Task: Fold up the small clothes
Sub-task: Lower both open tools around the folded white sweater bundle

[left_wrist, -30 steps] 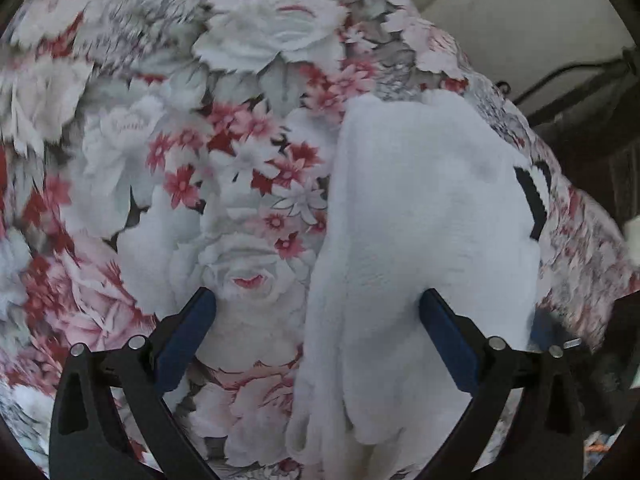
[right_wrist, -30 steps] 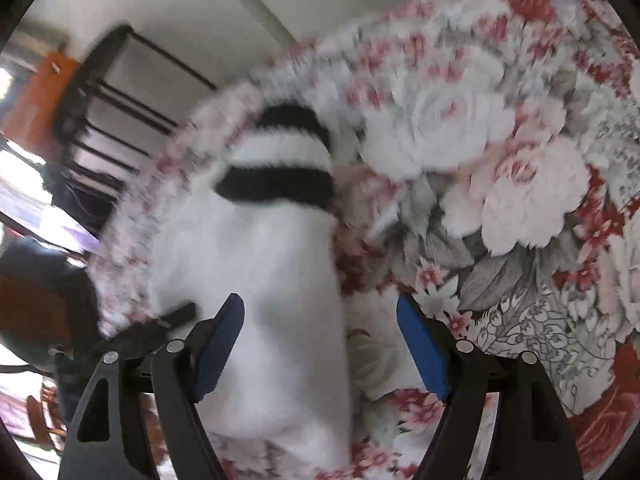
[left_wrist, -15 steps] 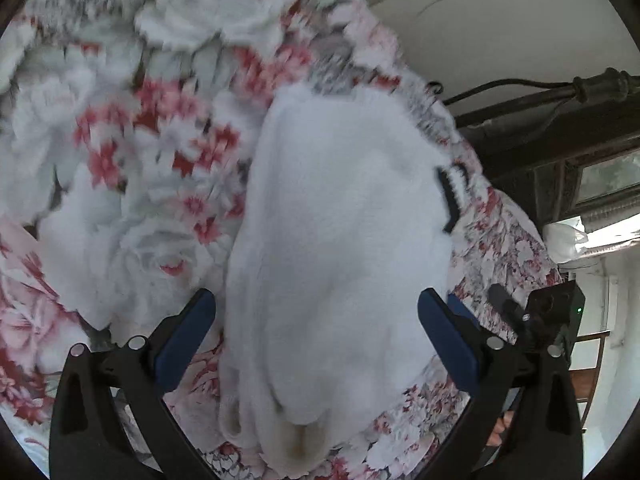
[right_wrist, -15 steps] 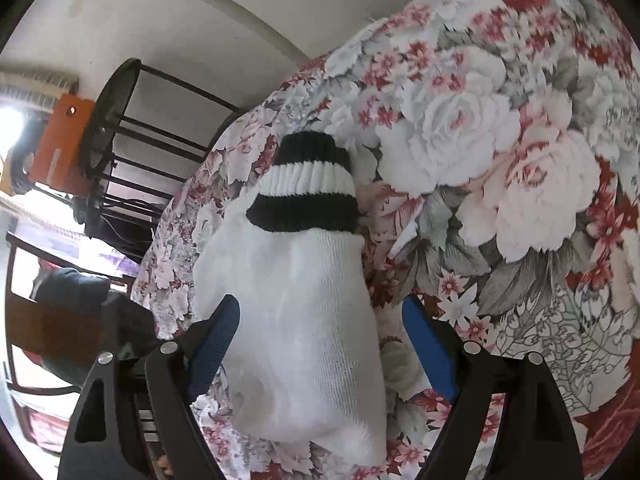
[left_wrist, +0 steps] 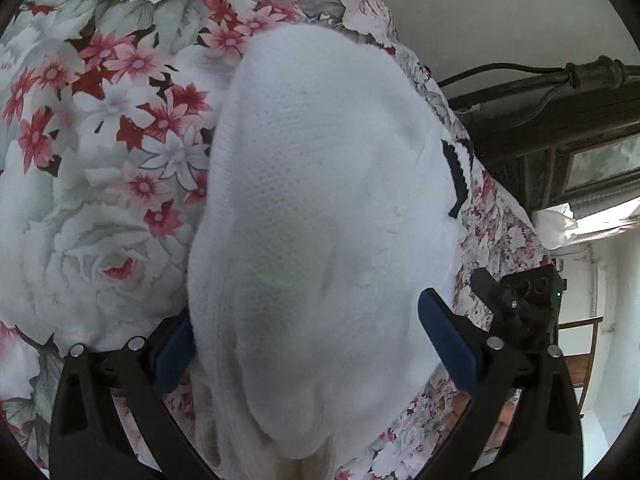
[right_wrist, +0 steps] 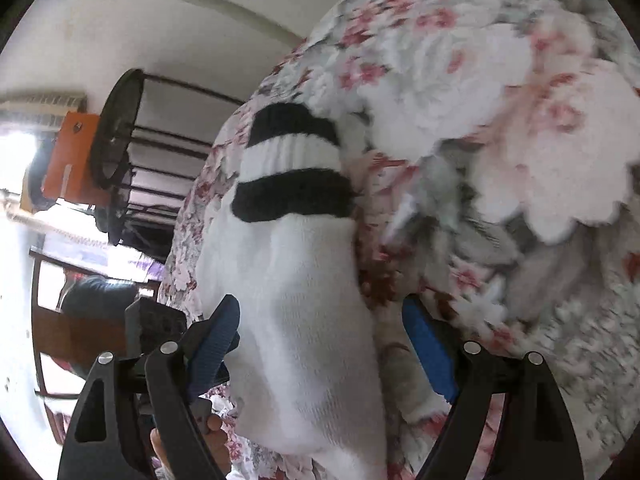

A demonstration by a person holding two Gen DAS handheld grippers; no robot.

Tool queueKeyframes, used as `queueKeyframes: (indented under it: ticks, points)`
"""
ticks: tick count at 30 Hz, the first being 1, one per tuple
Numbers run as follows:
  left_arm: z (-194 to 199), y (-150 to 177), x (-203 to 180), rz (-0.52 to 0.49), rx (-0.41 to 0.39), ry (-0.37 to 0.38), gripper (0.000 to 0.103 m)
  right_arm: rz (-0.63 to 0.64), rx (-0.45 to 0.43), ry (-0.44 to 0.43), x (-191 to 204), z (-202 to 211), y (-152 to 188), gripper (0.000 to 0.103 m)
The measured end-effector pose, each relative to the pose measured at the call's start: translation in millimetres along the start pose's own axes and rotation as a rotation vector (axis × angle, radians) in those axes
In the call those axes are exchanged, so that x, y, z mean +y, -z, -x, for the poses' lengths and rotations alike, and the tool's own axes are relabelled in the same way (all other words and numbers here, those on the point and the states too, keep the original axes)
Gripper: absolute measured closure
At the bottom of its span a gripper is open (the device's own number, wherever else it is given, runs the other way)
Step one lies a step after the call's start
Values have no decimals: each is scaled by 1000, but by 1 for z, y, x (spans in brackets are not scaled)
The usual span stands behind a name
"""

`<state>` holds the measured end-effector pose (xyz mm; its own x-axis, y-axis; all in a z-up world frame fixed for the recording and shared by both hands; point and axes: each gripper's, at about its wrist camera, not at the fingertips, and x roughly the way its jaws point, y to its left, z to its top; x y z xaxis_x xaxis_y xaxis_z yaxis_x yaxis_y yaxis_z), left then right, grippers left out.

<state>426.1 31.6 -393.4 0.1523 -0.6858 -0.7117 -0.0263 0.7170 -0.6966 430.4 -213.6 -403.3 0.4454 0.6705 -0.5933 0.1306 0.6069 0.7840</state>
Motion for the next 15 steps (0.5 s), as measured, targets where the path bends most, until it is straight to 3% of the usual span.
queueKeyframes:
  ticks: [6,9,15]
  points:
    - [-5,6,-17,-93,28,20,4,101,62,20,13,-28,10,19]
    - [-12,12,-30,-180,42,-19,4,121,71,43,12,-31,12,21]
    - [-19,13,-20,-167,13,-71,5,97,74,64,8,-32,14,43]
